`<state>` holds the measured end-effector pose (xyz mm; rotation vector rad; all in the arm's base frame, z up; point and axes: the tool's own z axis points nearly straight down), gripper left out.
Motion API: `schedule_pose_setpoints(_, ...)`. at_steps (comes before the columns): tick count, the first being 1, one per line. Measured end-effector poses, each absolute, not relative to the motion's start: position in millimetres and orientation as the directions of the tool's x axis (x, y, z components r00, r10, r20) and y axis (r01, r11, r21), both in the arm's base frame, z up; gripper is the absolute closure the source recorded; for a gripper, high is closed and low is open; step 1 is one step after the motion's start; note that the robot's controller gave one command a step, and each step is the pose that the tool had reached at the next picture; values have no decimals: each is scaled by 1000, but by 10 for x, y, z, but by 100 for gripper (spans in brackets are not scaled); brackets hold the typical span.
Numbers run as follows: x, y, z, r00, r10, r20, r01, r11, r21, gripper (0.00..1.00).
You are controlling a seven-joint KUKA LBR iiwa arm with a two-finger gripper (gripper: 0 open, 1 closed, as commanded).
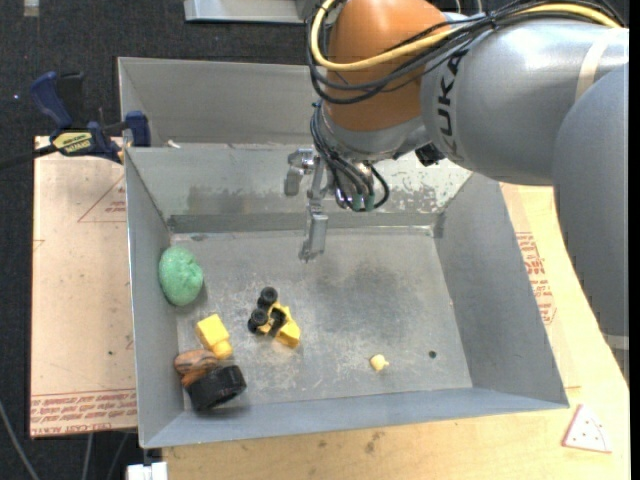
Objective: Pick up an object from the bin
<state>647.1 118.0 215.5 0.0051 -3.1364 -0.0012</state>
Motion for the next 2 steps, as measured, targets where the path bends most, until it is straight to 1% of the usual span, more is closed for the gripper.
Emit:
schedule_pose_setpoints(1,6479,1175,2206,-1000,-2,-2,-2,1000,1,0)
schedule_pose_setpoints(2,6272,1196,1907,-997,-82,-11,-82,997,1,0)
